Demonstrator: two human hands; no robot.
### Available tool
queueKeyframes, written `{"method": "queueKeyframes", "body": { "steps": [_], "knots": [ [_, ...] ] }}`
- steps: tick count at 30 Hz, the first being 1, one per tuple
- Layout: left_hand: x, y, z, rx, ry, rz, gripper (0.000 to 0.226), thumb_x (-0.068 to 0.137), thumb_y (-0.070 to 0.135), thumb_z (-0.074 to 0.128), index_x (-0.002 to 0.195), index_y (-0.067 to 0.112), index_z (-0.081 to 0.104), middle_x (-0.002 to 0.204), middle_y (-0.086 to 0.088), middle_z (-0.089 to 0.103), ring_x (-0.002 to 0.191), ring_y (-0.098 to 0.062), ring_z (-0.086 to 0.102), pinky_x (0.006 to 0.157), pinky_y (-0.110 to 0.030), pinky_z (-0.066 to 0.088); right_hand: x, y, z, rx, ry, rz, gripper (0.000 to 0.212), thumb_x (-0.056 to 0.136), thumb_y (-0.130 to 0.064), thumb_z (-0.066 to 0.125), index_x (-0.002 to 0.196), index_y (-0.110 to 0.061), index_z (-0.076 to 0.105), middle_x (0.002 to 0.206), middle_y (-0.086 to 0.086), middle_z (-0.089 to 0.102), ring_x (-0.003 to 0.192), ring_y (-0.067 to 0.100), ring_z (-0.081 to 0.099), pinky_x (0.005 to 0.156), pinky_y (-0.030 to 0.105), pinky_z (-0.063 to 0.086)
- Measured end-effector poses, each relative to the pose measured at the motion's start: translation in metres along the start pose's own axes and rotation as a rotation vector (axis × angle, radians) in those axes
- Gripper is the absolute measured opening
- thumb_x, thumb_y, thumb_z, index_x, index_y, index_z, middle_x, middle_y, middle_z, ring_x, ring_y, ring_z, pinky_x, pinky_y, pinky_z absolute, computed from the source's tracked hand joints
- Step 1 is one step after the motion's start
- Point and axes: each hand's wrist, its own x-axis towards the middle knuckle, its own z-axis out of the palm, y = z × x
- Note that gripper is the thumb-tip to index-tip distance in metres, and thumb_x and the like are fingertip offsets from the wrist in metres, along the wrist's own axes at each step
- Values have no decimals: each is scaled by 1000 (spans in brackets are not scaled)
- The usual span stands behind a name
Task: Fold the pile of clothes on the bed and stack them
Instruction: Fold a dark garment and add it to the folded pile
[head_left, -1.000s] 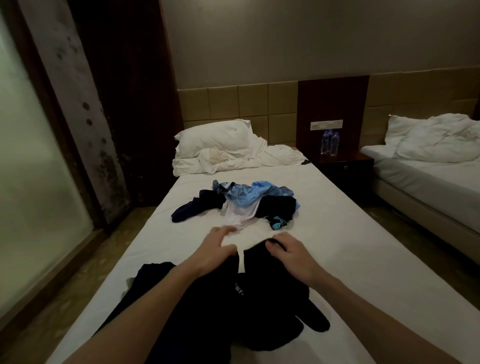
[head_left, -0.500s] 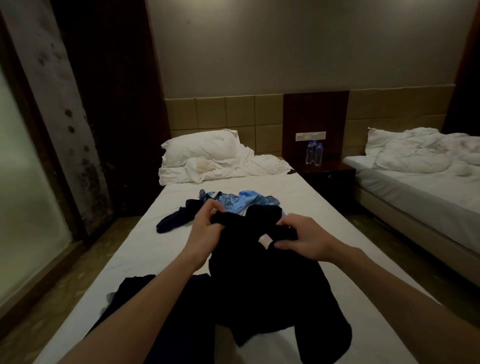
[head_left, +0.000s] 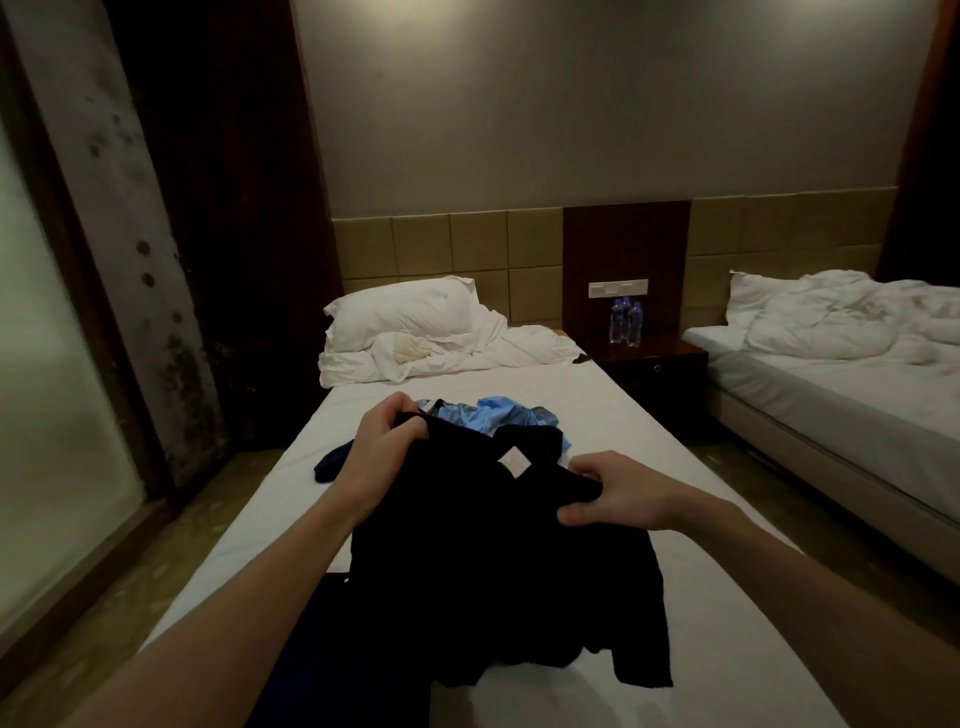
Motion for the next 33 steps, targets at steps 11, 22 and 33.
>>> {"method": "queueKeyframes", "body": {
  "steps": [11,22,33],
  "knots": [
    [1,-13,-32,217,106,130,31,75,-23,45,77,7,45,92,-10,72,85,-23,67,68,-35,50,-5,6,-12,-141,540,-40,38,95,6,48,120,-15,68,116,-1,68,109,15,61,95,24,47],
    [11,-6,-56,309,199,-25,16,94,11,57,104,16,68,97,-1,70,91,-17,66,80,-34,51,-16,-37,-52,664,325,-7,15,95,-9,58,107,-10,67,92,4,68,79,13,67,69,21,50],
    [-19,38,-47,-328,-581,-373,52,61,35,86,94,-2,71,95,-18,67,75,-22,65,66,-28,53,-5,-52,-56,38,870,-11,25,101,-7,48,110,-14,70,105,5,61,104,23,57,86,32,47]
  ]
}}
